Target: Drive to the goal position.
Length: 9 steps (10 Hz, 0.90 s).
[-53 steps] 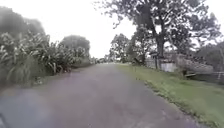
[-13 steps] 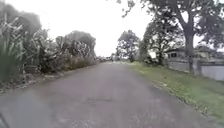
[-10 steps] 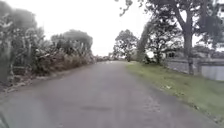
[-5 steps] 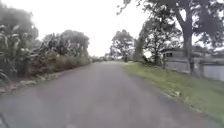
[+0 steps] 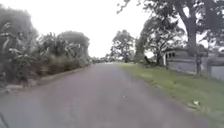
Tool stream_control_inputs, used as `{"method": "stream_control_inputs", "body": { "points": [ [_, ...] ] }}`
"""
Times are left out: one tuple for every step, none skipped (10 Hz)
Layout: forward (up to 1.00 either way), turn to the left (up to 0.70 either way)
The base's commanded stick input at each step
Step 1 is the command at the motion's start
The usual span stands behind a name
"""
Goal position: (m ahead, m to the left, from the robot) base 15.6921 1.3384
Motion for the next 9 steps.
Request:
{"method": "stream_control_inputs", "body": {
  "points": [
    [1.00, 0.00],
    [1.00, 0.00],
    [1.00, 0.00],
    [1.00, 0.00],
    [1.00, 0.00],
    [1.00, 0.00],
    [1.00, 0.00],
    [1.00, 0.00],
    [1.00, 0.00]
  ]
}}
